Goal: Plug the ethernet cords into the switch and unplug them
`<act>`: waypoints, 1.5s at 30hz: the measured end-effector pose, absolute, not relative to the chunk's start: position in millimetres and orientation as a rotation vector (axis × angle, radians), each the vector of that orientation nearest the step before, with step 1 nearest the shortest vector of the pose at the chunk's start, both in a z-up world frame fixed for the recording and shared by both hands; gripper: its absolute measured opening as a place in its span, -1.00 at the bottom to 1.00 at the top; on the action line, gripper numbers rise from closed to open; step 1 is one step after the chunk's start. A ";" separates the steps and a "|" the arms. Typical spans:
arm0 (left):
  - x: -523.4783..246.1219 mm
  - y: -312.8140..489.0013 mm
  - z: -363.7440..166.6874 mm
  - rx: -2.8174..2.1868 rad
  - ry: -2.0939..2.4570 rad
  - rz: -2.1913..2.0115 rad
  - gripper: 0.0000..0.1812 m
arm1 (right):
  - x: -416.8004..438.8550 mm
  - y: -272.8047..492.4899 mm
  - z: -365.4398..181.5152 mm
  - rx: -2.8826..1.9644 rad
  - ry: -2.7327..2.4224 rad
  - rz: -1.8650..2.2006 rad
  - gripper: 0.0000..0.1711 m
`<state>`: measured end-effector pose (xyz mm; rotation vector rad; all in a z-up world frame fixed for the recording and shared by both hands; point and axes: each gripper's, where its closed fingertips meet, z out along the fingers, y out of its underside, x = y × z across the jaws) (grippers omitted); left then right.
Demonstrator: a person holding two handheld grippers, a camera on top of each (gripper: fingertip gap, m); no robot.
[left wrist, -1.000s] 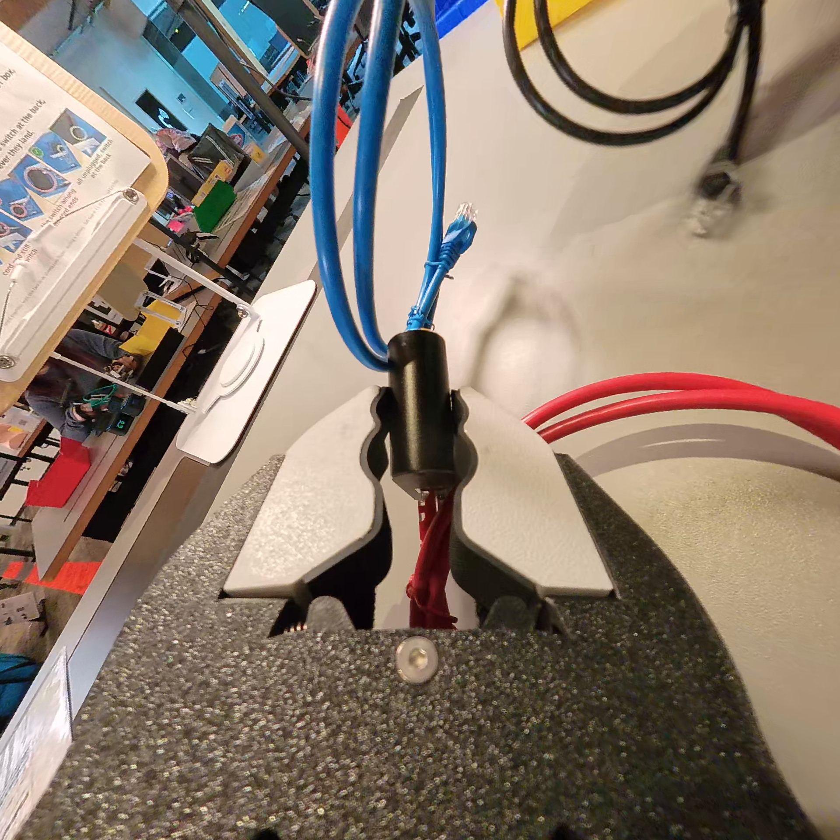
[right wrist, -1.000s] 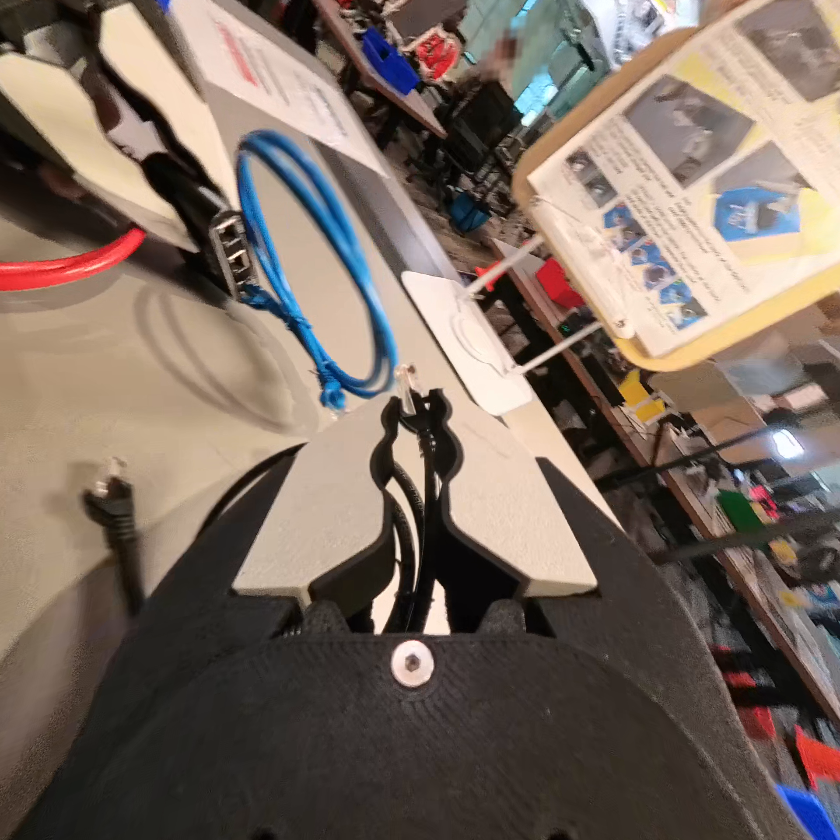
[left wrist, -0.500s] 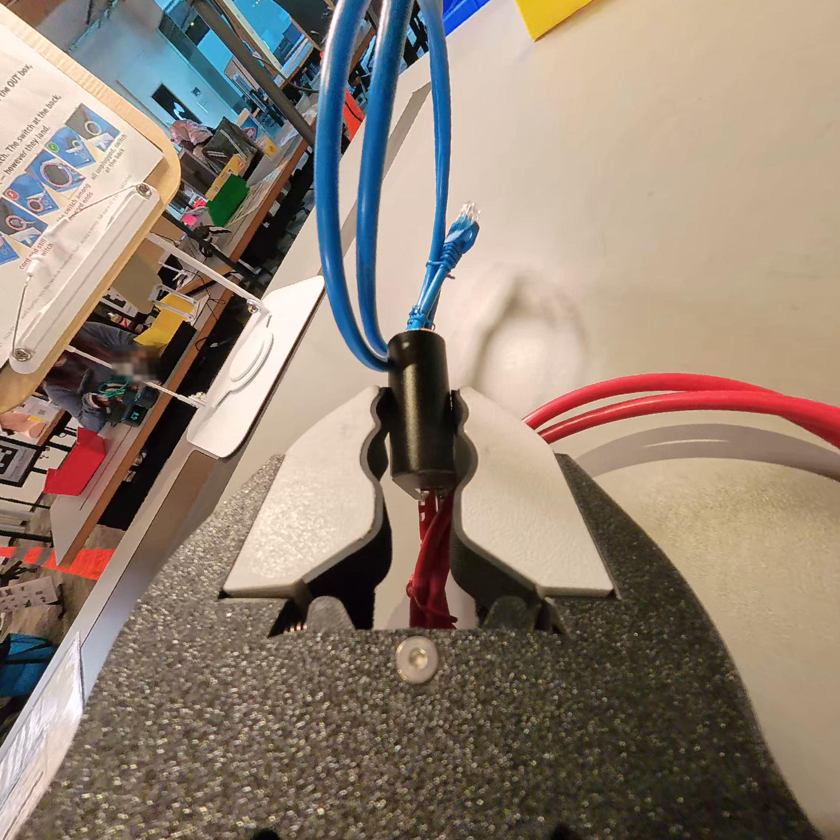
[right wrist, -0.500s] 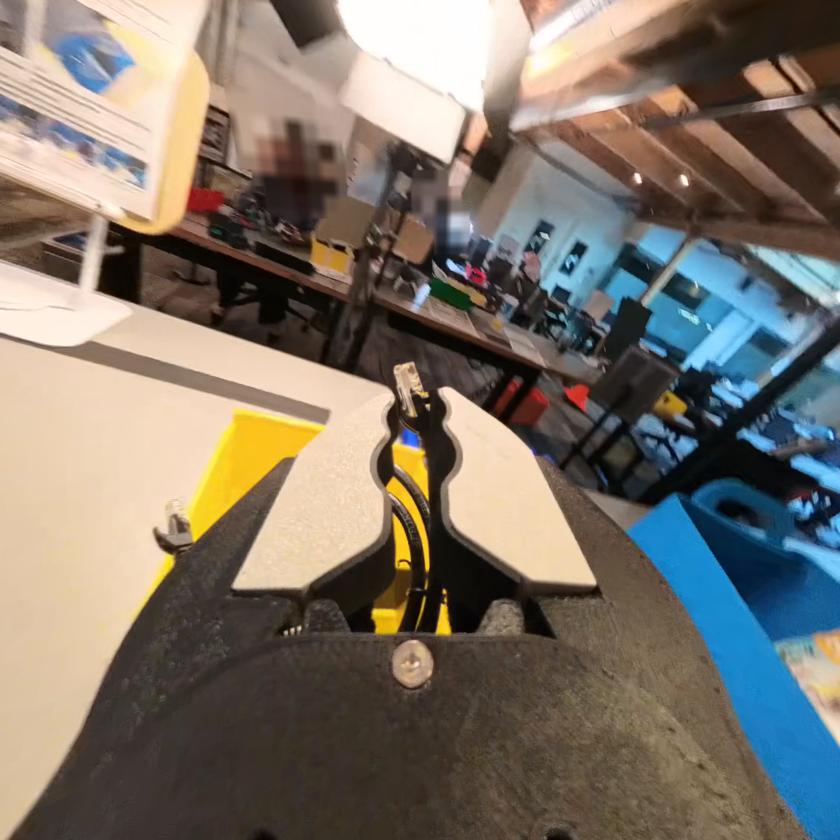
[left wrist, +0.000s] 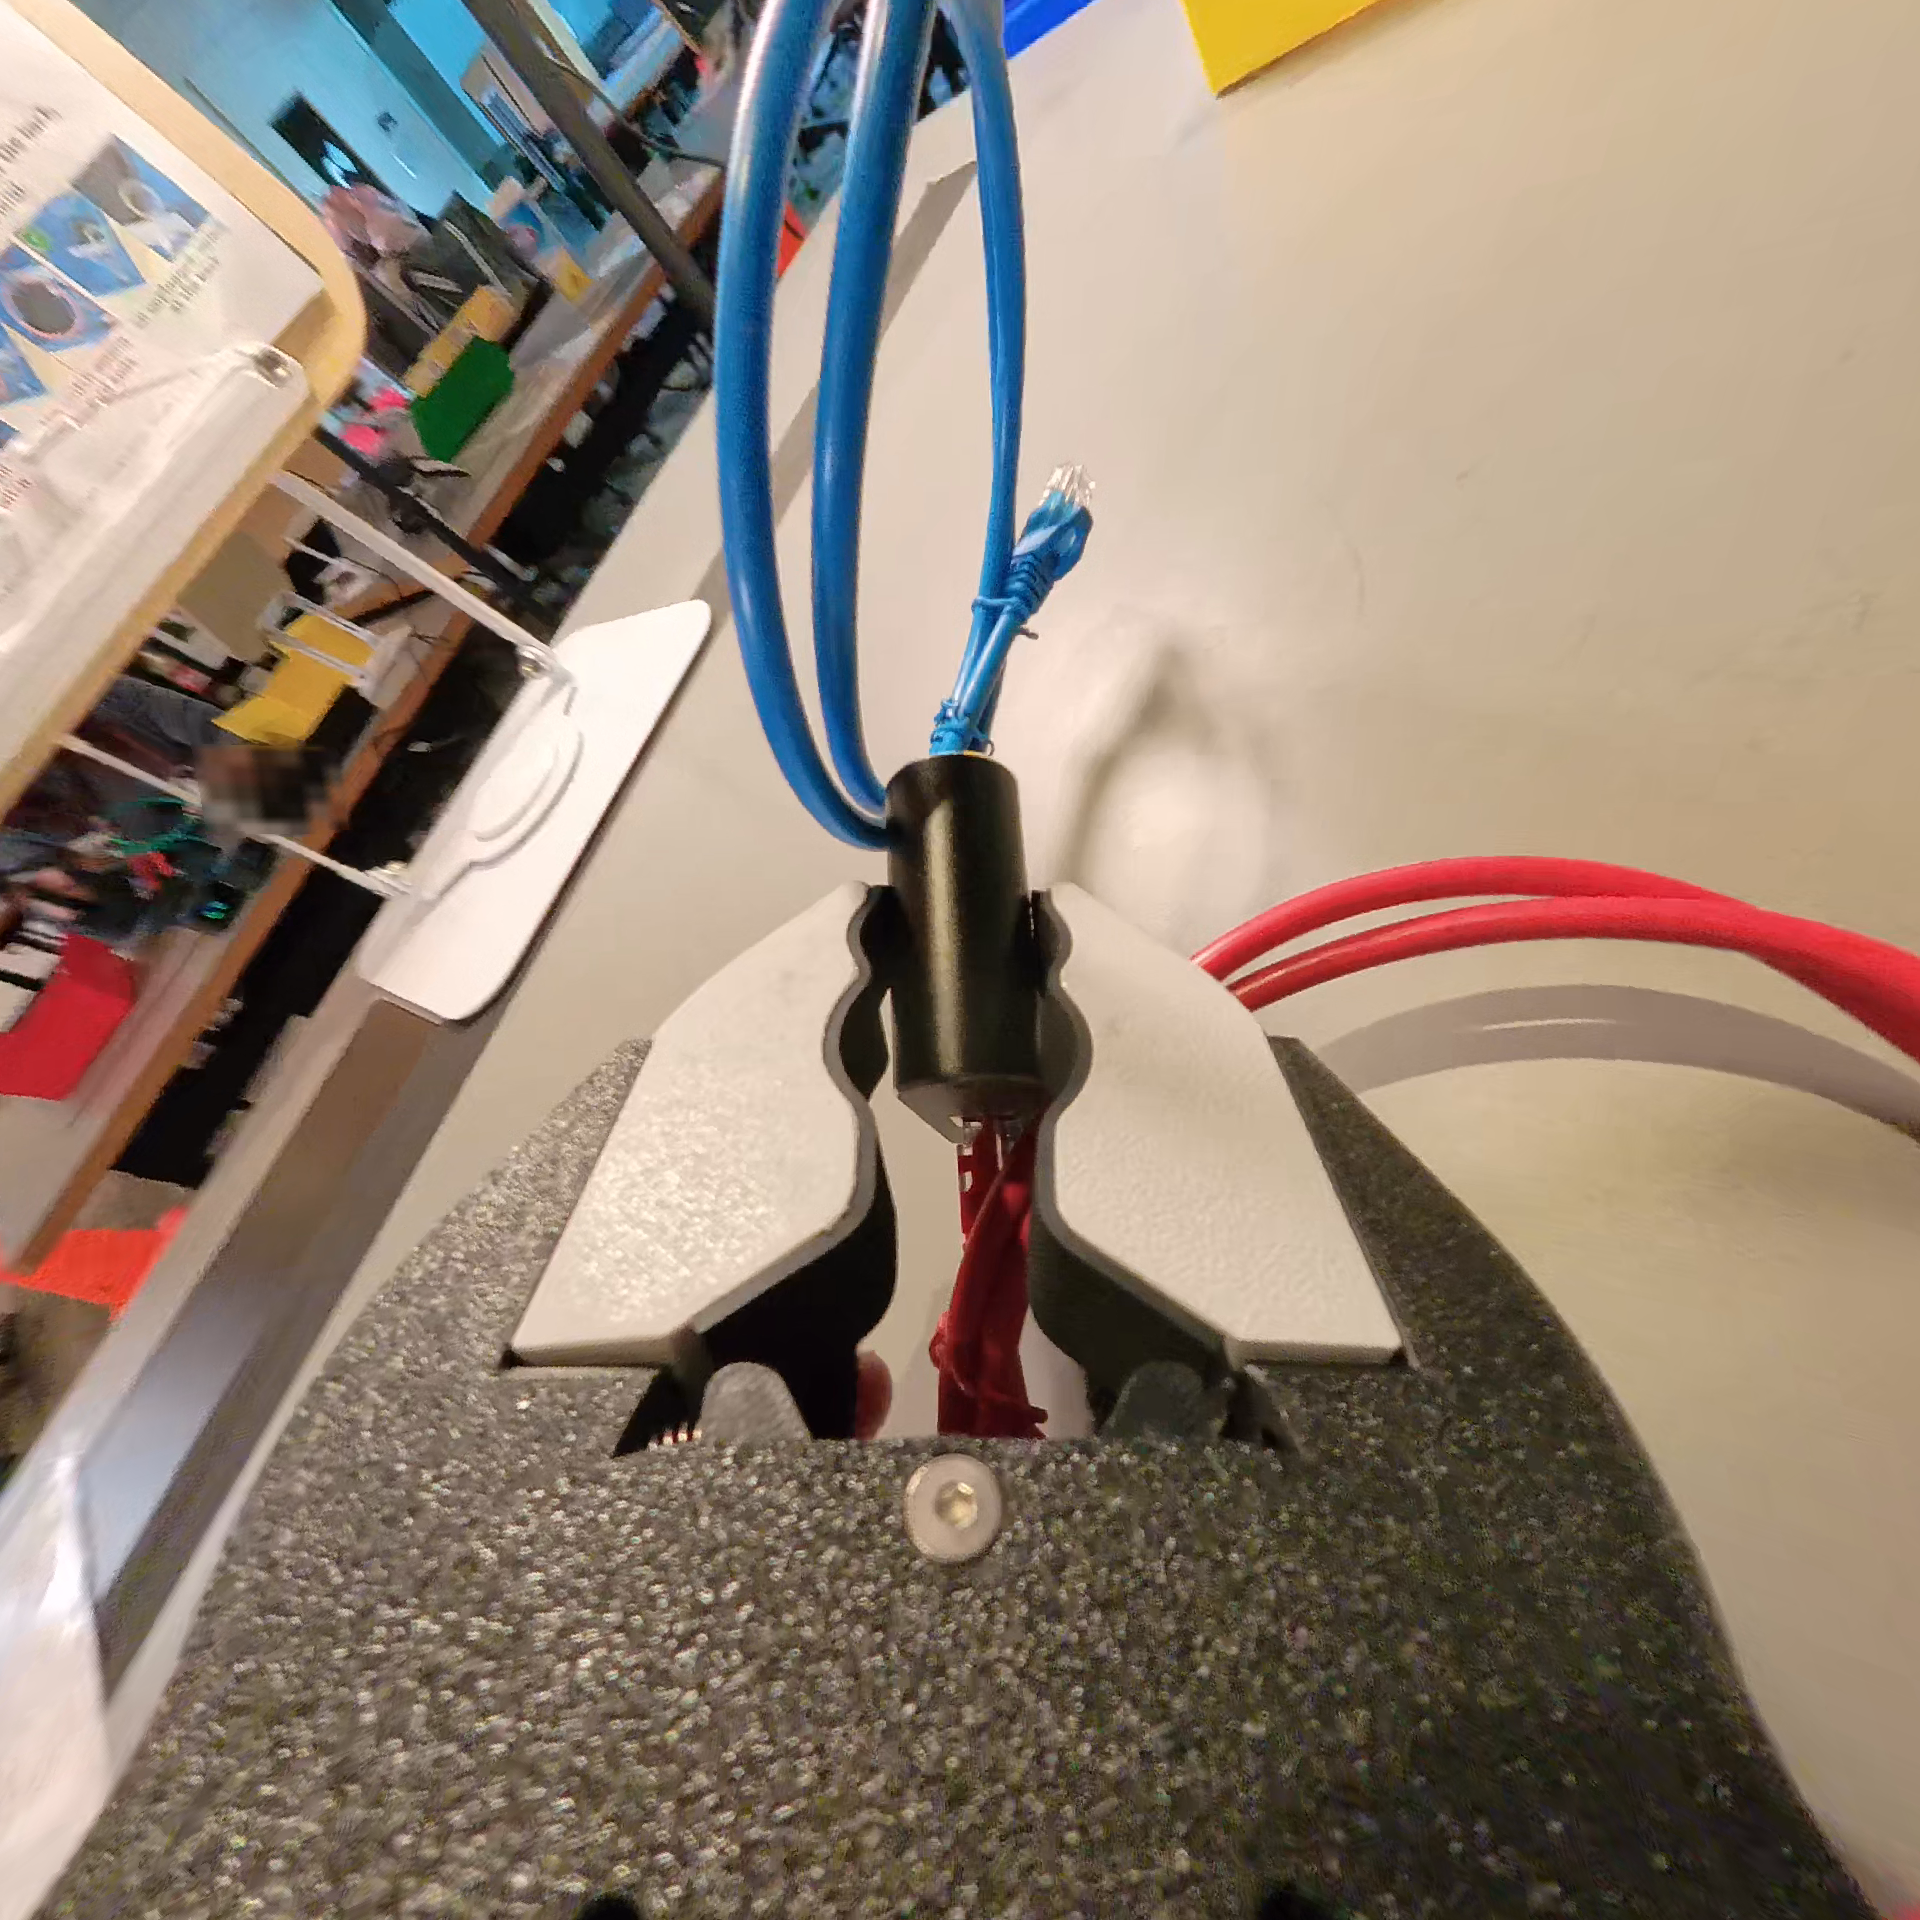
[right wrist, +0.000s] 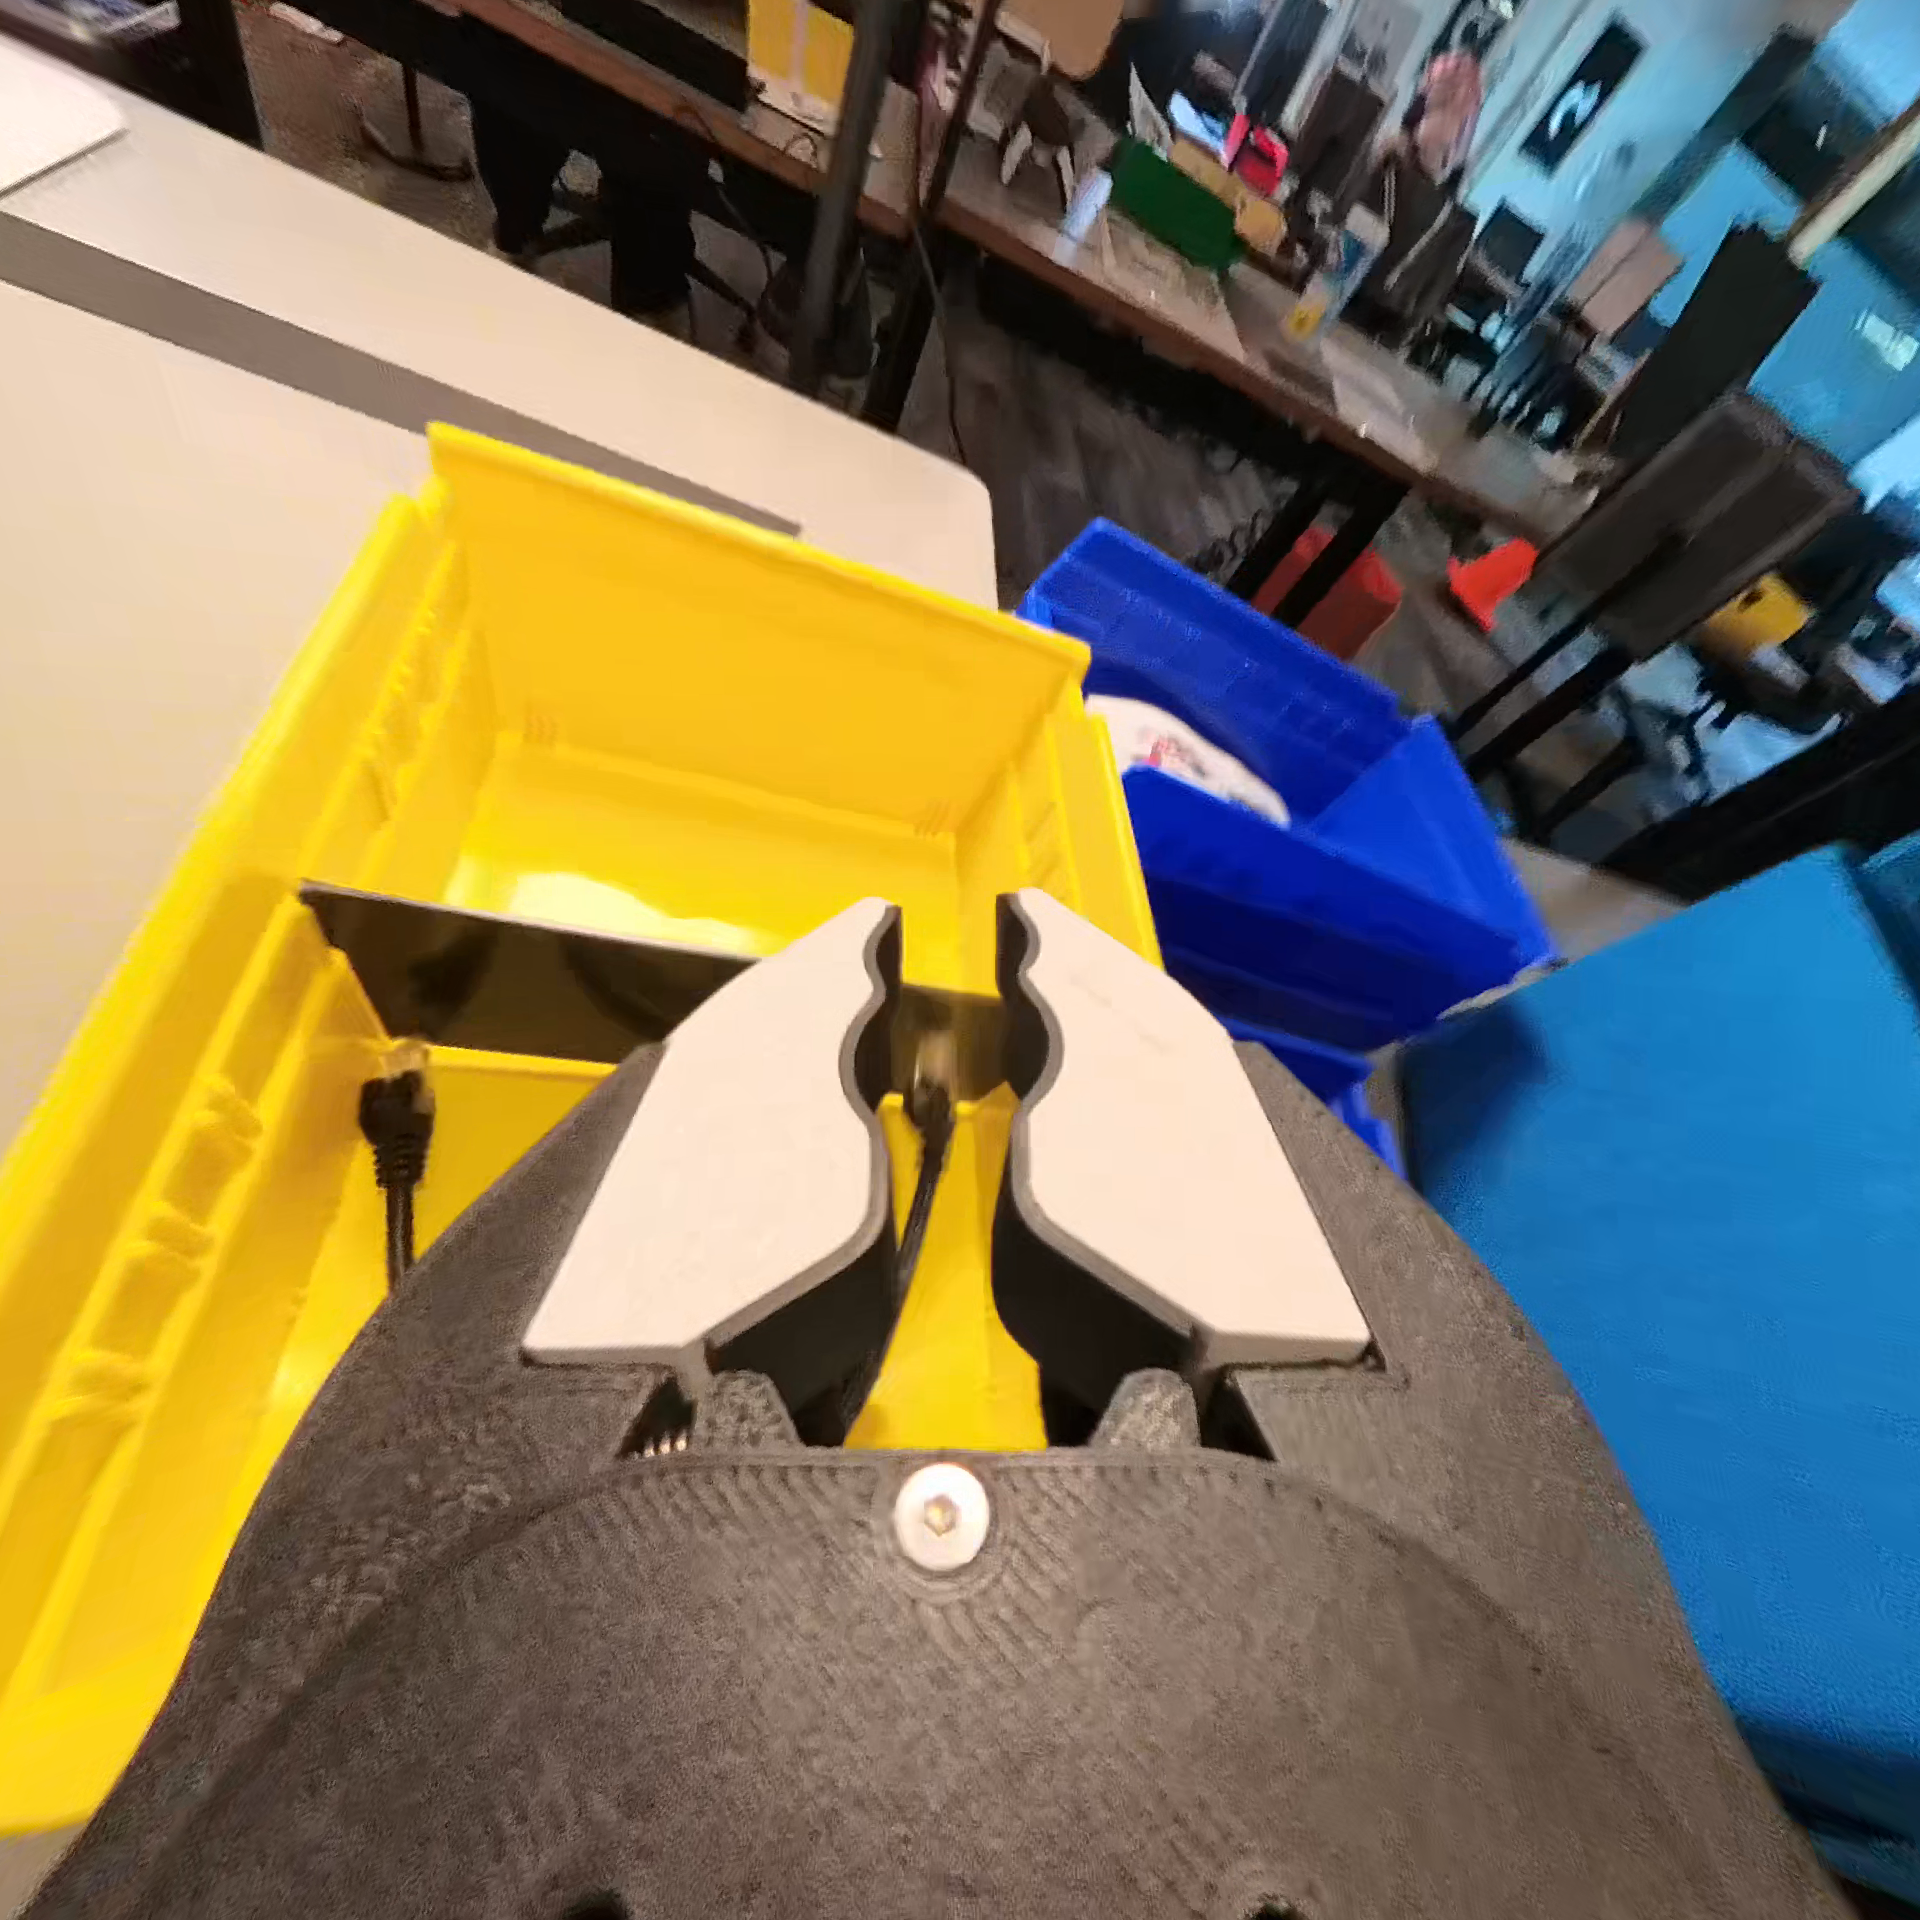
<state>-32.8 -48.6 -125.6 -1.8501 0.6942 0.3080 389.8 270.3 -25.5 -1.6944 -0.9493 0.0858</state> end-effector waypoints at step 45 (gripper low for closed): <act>26.0 -82.6 -126.9 -1.909 0.881 -0.265 -0.71 | 29.7 -68.2 -160.6 -0.712 -2.232 0.750 -0.79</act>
